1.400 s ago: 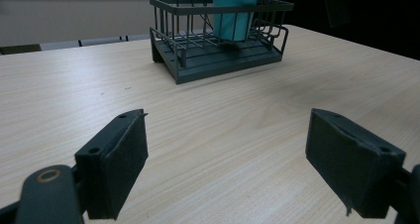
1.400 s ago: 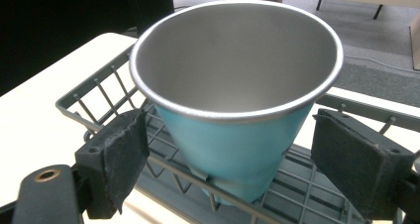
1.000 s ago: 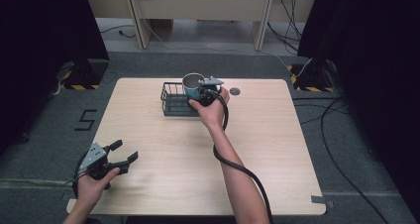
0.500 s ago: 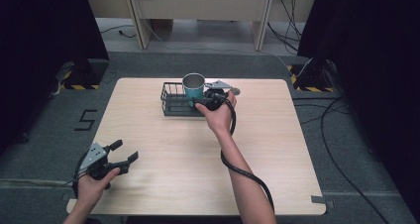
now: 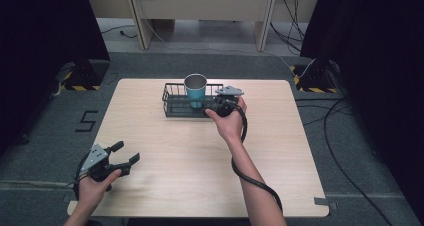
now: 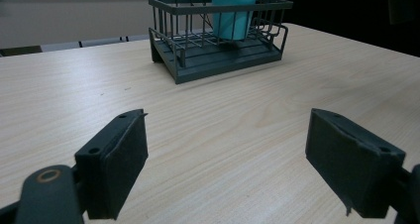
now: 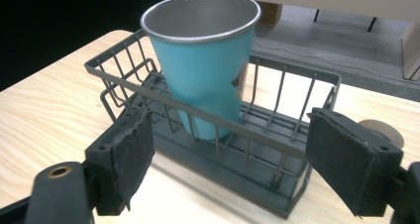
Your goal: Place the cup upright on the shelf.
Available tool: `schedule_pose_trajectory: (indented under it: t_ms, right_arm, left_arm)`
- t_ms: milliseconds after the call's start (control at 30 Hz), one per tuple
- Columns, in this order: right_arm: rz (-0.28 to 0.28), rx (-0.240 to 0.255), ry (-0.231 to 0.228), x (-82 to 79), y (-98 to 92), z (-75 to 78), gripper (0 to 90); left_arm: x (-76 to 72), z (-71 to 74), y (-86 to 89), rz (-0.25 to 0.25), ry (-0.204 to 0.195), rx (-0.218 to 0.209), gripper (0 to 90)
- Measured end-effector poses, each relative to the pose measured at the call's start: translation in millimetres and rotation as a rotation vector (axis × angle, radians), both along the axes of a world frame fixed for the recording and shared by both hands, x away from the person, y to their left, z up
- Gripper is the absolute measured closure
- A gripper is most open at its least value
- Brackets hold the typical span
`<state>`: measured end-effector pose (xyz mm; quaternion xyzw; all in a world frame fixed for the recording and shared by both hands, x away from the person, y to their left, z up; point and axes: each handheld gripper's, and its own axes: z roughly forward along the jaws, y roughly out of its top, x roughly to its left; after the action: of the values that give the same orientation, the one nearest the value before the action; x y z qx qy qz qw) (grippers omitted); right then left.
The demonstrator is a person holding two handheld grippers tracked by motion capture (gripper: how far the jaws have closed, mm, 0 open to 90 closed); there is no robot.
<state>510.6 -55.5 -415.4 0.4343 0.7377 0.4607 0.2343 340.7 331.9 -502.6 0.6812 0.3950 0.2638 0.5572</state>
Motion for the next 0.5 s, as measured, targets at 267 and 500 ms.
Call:
schedule_pose_trajectory:
  t_ms: [267, 500]
  right_arm:
    - [0.002, 0.002, 0.001, -15.7, -14.7, -3.3, 22.2]
    - [-0.007, 0.002, 0.002, -30.0, -33.0, -8.5, 23.7]
  left_arm:
    - [-0.1, 0.0, -0.2, 0.0, 0.0, 0.006, 15.8]
    - [-0.3, -0.1, -0.3, 0.0, 0.0, 0.009, 15.8]
